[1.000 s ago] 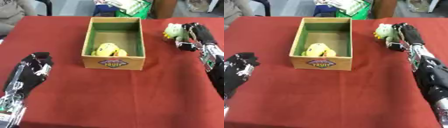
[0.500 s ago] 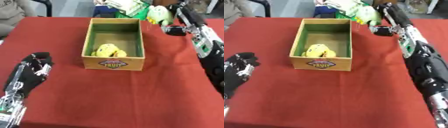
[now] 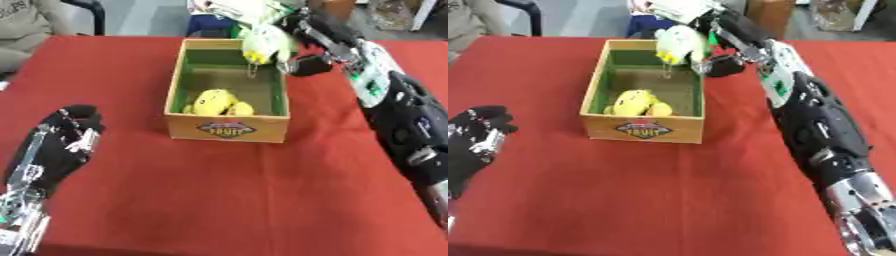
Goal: Pick up objects on the table and place them in the box.
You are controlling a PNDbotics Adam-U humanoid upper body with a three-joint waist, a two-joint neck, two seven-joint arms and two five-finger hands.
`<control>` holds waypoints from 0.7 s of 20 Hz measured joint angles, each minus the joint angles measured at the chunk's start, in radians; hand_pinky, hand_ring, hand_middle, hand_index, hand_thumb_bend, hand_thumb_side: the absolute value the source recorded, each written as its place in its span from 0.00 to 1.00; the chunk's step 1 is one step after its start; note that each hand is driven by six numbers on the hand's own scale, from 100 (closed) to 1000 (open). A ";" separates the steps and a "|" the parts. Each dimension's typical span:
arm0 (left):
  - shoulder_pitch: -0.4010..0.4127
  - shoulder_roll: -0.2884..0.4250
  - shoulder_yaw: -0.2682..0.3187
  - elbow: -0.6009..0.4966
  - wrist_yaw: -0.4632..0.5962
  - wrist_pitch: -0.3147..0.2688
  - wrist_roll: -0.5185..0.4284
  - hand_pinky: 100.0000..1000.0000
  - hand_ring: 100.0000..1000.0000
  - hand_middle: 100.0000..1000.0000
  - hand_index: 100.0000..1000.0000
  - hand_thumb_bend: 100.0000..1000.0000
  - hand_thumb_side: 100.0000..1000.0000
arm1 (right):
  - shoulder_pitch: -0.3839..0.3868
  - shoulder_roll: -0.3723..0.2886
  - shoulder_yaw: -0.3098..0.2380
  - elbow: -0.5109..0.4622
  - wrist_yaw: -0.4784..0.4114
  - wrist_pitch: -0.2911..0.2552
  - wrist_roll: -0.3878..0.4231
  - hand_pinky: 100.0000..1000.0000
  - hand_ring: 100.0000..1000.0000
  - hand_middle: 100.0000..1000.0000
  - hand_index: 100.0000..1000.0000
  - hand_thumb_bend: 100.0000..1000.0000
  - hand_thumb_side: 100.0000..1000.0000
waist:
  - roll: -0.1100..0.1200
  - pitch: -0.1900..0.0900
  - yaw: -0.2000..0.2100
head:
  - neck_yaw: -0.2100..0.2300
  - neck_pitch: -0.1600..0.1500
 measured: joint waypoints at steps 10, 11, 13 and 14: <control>-0.001 0.000 -0.005 0.000 0.001 0.001 -0.001 0.78 0.59 0.56 0.69 0.06 0.15 | 0.002 0.037 0.013 -0.021 0.043 -0.075 0.077 0.60 0.82 0.91 0.89 0.39 0.62 | -0.005 -0.004 -0.004 | -0.004 0.000; -0.001 0.000 -0.005 0.000 0.001 0.001 -0.001 0.78 0.59 0.56 0.69 0.06 0.15 | 0.002 0.035 0.013 -0.031 0.035 -0.071 0.071 0.60 0.82 0.92 0.89 0.40 0.61 | -0.007 -0.004 -0.007 | -0.003 0.000; -0.001 0.000 -0.005 0.000 0.001 0.001 -0.001 0.78 0.59 0.56 0.69 0.06 0.15 | 0.004 0.028 0.013 -0.050 0.017 -0.061 0.062 0.60 0.82 0.91 0.88 0.40 0.58 | -0.008 -0.004 -0.012 | -0.002 0.000; -0.001 0.000 -0.005 0.000 0.001 0.001 -0.001 0.78 0.59 0.56 0.69 0.06 0.15 | 0.008 0.022 0.013 -0.060 0.002 -0.055 0.058 0.60 0.82 0.90 0.87 0.37 0.56 | -0.007 -0.005 -0.015 | 0.000 0.000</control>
